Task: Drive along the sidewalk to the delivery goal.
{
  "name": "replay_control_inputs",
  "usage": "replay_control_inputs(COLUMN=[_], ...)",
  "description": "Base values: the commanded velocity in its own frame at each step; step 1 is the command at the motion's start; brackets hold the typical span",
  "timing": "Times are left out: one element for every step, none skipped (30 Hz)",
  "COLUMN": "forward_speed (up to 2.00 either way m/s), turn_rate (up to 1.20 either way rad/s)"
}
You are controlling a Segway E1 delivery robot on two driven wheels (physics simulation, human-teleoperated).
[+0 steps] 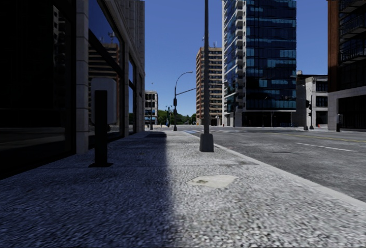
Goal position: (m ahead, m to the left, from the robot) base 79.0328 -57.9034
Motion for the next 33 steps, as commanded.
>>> replay_control_inputs(forward_speed=[2.00, 2.00, 2.00, 2.00, 2.00, 2.00, 2.00, 2.00, 2.00, 2.00, 2.00, 2.00, 2.00, 2.00, 2.00, 2.00, 2.00, 2.00, 2.00, 2.00, 2.00, 2.00, 2.00, 2.00, 2.00, 2.00, 2.00, 2.00, 2.00, 2.00, 2.00, 2.00, 2.00], turn_rate=[0.36, 0.36, 0.36, 0.36, 0.36, 0.36, 0.36, 0.36, 0.28, 0.28, 0.12, 0.00, 0.00, 0.00, 0.00, 0.00, 0.00, 0.00, 0.00, 0.00, 0.00, 0.00, 0.00, 0.00, 0.00, 0.00, 0.00, 0.00, 0.00, 0.00, 0.00, 0.00, 0.00])
